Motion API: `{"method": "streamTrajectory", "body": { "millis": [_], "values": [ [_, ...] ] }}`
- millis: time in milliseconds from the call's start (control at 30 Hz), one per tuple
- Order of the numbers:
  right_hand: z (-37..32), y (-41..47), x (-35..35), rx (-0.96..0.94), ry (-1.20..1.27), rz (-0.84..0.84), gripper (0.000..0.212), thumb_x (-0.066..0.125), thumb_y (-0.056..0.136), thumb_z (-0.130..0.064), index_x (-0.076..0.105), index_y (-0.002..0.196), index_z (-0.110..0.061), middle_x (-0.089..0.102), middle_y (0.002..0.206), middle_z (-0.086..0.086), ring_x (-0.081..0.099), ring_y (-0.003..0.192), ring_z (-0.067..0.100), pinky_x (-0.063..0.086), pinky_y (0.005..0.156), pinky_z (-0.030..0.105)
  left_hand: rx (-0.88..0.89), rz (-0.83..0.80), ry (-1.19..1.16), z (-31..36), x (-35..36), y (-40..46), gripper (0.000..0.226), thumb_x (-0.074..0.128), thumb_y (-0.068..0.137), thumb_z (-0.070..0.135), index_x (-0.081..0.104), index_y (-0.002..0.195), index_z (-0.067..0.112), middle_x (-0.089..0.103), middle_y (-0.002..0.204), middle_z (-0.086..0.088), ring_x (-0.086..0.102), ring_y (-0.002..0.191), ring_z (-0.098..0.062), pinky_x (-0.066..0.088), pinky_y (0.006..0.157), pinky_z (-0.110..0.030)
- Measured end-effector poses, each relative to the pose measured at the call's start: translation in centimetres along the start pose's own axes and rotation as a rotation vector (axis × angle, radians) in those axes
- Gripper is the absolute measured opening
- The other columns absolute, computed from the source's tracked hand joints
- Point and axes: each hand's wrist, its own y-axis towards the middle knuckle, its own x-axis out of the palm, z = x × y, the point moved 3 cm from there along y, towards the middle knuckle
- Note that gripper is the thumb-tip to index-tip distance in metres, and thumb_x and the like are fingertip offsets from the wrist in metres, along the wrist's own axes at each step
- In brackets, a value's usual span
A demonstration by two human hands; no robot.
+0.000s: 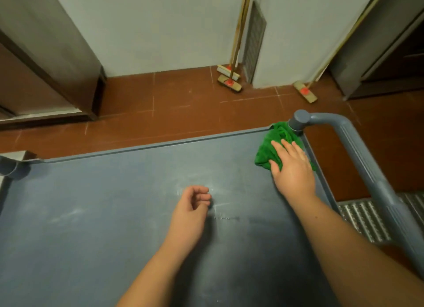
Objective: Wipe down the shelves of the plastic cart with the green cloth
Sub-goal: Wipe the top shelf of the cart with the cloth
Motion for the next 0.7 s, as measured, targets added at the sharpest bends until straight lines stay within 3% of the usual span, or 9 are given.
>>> {"method": "streamTrajectory", "body": {
  "millis": [133, 233, 400, 600, 700],
  "values": [
    [0.5, -0.4, 0.1, 0.074, 0.027, 0.092, 0.054, 0.060, 0.091, -0.026, 0.050, 0.144, -0.022, 0.048, 0.149, 0.010, 0.036, 0.141, 0.035, 0.031, 0.114, 0.053, -0.006, 0.054, 0.033, -0.5, -3.7, -1.0, 0.037, 0.042, 0.086, -0.017, 0.058, 0.095, 0.015, 0.063, 0.090, -0.004, 0.058, 0.081, -0.012, 0.047, 0.083, -0.035],
    [-3.1, -0.9, 1.3, 0.168, 0.092, 0.143, 0.051, 0.058, 0.090, -0.027, 0.054, 0.140, -0.017, 0.050, 0.147, 0.017, 0.039, 0.138, 0.039, 0.033, 0.111, 0.056, -0.021, 0.138, 0.016, -1.5, -9.0, -1.4, 0.040, 0.041, 0.085, -0.018, 0.059, 0.094, 0.017, 0.064, 0.090, -0.003, 0.060, 0.081, -0.013, 0.047, 0.083, -0.035],
    [-17.3, -4.8, 6.2, 0.001, 0.116, 0.064, 0.055, 0.067, 0.087, -0.024, 0.054, 0.141, -0.020, 0.049, 0.148, 0.014, 0.040, 0.138, 0.037, 0.033, 0.108, 0.054, -0.021, 0.252, -0.053, -3.1, -18.0, -2.9, 0.039, 0.042, 0.085, -0.020, 0.058, 0.093, 0.015, 0.063, 0.087, -0.003, 0.058, 0.078, -0.011, 0.047, 0.074, -0.031],
    [-37.4, -11.2, 13.0, -0.211, 0.146, -0.059, 0.056, 0.060, 0.085, -0.033, 0.054, 0.141, -0.024, 0.050, 0.148, 0.009, 0.040, 0.137, 0.035, 0.032, 0.109, 0.053, -0.045, 0.356, -0.078, -6.5, -31.4, -4.2, 0.041, 0.040, 0.084, -0.019, 0.058, 0.091, 0.017, 0.064, 0.087, -0.004, 0.059, 0.078, -0.015, 0.047, 0.080, -0.037],
    [-44.3, -13.9, 15.2, -0.263, 0.110, -0.115, 0.060, 0.066, 0.084, -0.033, 0.052, 0.142, -0.027, 0.048, 0.150, 0.008, 0.038, 0.139, 0.034, 0.031, 0.110, 0.053, -0.066, 0.377, 0.162, -8.4, -37.1, -5.0, 0.034, 0.048, 0.083, -0.011, 0.060, 0.093, 0.019, 0.066, 0.096, -0.006, 0.061, 0.085, -0.014, 0.048, 0.089, -0.028]
  ]
}}
